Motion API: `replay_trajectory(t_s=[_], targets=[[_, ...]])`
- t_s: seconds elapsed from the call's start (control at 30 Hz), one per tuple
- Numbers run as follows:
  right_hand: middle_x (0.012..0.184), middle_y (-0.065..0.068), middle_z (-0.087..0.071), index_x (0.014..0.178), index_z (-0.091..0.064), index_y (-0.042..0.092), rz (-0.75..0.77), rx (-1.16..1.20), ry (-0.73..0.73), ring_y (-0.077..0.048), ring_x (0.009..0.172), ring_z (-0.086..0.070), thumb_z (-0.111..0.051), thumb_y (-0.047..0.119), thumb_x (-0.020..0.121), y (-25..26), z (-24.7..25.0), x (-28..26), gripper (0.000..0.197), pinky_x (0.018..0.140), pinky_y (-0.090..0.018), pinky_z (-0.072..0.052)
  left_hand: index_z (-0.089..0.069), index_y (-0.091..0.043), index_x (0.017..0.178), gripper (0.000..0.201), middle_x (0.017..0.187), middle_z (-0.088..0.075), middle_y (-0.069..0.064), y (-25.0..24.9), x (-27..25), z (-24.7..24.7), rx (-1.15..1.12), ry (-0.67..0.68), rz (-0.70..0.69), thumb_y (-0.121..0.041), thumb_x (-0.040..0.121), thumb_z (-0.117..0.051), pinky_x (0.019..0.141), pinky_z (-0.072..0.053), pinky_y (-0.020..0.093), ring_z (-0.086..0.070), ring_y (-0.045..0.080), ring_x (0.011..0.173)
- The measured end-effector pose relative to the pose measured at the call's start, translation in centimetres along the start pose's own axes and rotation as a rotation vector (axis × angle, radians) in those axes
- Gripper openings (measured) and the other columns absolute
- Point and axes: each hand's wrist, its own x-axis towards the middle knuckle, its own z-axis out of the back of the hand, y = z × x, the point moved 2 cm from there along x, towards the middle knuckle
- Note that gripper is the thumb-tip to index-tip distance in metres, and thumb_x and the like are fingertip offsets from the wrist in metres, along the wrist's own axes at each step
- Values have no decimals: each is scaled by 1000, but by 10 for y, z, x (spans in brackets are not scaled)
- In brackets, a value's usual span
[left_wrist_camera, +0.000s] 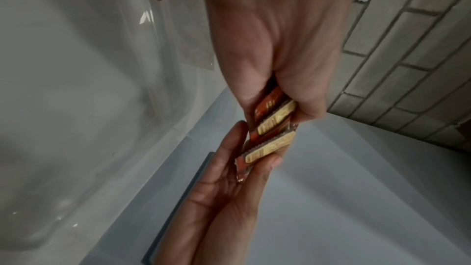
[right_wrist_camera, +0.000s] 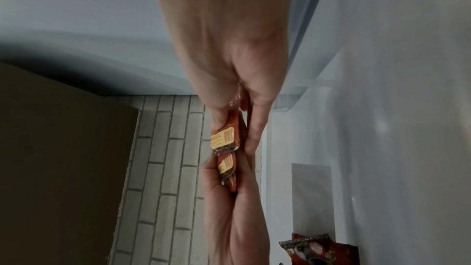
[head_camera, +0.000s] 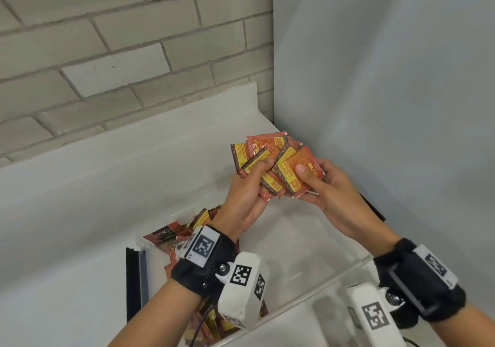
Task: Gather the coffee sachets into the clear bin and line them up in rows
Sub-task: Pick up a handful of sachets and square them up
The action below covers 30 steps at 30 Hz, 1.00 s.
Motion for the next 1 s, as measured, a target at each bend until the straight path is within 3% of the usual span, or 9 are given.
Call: replay_trajectory(t_s=[0.1,0.3,0.4,0.5,0.6,0.67,0.83,1.0], targets=[[106,-5,-73,120,-55,6,8,-5,-25,-19,96,-71,-65,27,83,0,3,2,44,78,-28,-58,-64,-13,103,16,95,-73,7,-1,1,2,24,-24,-40,-6,97,-50,83,-50,43,-69,23,87],[108,4,-69,119,-57,15,-5,13,-81,-10,92,-71,-67,15,86,1,5,5,34,79,-26,-57,-61,-14,108,18,92,-74,0,-5,7,11,5,-100,-102,-4,95,-53,84,-56,38,-71,18,89],[117,-1,-69,123,-56,9,-88,81,23,-13,97,-70,-67,16,83,0,0,4,42,73,-21,-57,-61,-13,107,18,90,-74,0,-5,7,10,-37,-115,-132,-2,94,-54,78,-57,34,-71,16,86],[110,-5,-73,119,-63,9,-126,45,119,-17,98,-70,-66,20,82,-2,-3,0,38,75,-22,-57,-61,-12,107,18,92,-74,1,-3,7,8,-50,-99,-136,-3,94,-54,73,-59,30,-71,16,86],[106,-6,-74,118,-60,6,-46,73,-14,-16,93,-71,-69,18,79,0,2,3,42,74,-23,-57,-61,-12,109,21,94,-74,1,-4,7,9,-42,-83,-138,-1,93,-54,77,-58,32,-71,17,88],[107,-6,-73,119,-57,5,-1,138,-83,-16,96,-71,-70,18,75,2,6,6,47,83,-27,-57,-61,-12,111,24,98,-74,2,-4,5,8,-34,-57,-120,1,93,-54,79,-58,33,-70,18,91],[112,-6,-72,117,-63,5,28,254,-59,-17,103,-68,-61,10,88,6,5,7,30,89,-26,-55,-59,-10,120,32,108,-72,7,-1,2,4,-46,-3,-81,3,91,-55,81,-58,33,-69,21,99],[104,-5,-73,114,-63,11,-76,251,62,-19,94,-69,-51,10,95,3,-1,5,22,75,-27,-57,-53,0,129,40,114,-68,13,-6,3,6,-73,-32,-118,4,89,-56,81,-57,33,-67,24,101]])
